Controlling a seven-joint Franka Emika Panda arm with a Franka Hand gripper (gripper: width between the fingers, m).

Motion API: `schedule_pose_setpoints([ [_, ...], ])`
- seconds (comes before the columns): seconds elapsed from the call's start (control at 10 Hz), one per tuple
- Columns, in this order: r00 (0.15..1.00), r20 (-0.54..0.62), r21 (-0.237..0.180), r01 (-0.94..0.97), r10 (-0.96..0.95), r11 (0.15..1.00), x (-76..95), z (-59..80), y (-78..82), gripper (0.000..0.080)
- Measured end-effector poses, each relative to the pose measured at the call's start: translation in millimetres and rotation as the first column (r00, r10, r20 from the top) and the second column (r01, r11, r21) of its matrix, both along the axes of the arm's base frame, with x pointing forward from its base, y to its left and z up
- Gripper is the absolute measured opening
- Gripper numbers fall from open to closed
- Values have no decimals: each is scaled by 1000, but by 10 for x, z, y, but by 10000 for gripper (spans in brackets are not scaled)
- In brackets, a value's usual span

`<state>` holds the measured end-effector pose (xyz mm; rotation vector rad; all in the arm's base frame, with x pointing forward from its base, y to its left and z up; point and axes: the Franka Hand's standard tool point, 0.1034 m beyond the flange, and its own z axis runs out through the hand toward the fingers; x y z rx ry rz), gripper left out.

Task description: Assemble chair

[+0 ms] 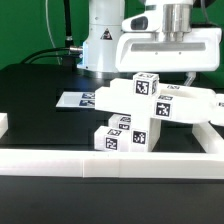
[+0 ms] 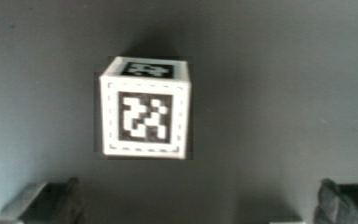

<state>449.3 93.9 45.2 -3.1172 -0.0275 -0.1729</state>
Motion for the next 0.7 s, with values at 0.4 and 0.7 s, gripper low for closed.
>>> schedule_pose_setpoints([
  [0.4,1000,-1,-3,-4,4,1000,-3,-22,-15,649],
  [0.7,1000,-12,-14,2,-2,1000,-50,-125,-73,649],
])
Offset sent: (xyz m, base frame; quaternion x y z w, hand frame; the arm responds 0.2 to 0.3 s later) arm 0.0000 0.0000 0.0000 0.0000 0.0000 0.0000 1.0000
